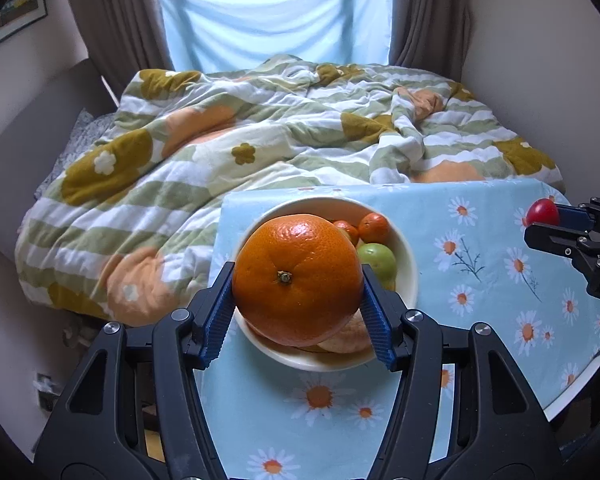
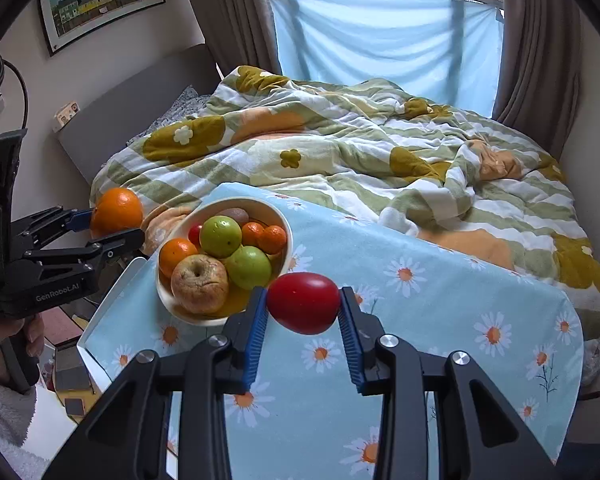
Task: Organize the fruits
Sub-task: 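Place the orange in the bowl and open the left gripper while the right gripper carries the tomato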
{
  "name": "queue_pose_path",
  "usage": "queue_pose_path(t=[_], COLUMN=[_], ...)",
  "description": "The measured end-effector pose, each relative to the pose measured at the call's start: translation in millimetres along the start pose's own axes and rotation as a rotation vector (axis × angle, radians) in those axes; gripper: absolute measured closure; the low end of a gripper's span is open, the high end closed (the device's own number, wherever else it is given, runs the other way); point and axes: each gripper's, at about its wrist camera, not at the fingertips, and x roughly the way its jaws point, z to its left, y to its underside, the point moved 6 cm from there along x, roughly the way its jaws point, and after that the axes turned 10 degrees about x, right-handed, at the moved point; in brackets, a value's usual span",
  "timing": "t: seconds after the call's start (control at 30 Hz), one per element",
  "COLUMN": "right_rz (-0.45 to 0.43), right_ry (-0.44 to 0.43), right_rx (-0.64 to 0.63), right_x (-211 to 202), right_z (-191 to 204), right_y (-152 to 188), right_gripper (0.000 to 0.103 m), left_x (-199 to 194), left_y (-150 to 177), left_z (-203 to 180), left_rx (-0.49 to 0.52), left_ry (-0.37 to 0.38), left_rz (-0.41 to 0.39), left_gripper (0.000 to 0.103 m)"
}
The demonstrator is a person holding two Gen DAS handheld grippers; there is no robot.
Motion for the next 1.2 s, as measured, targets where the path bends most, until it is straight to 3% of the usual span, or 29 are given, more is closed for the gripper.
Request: queue_pose_path(t=[0.23,0.57,1.1,1.13,1.17,1.2], right_rz=[0.019,0.036,0.032,0.031,0.032,0.033], right_ry=[0.014,0.059,0.088,0.089,0.088,0.087], right_rx=[0.04,0.091,0.124,0.124,0.125,0.126], right_x=[33.4,66.3,82.9,83.2,83.2,83.6], right_z=[16.9,22.5,27.3,27.0,27.0,27.0], right_y=[-13.3,-21.3,-27.8,-28.6,-28.6,-28.7], right_gripper=[0.07,0.07,0.07,0.07,0.07,0.07], left_x=[45.6,104.4,125.4,124.9,123.8,122.3], left_y=[-3.5,0.9,4.1,3.2,2.3,0.7], left_z=[34.2,54.7,47.3,48.0,49.0,50.4], left_rx=[0.026,0.056,0.159,0.161,0.164,0.164], left_ry=[0.032,0.091,0.162,0.153,0.149,0.13], left_rz=[0.035,0.09,0.11,0.11,0.109,0.104], left_gripper=[0.039,0.039,0.038,0.03,0.005,0.0])
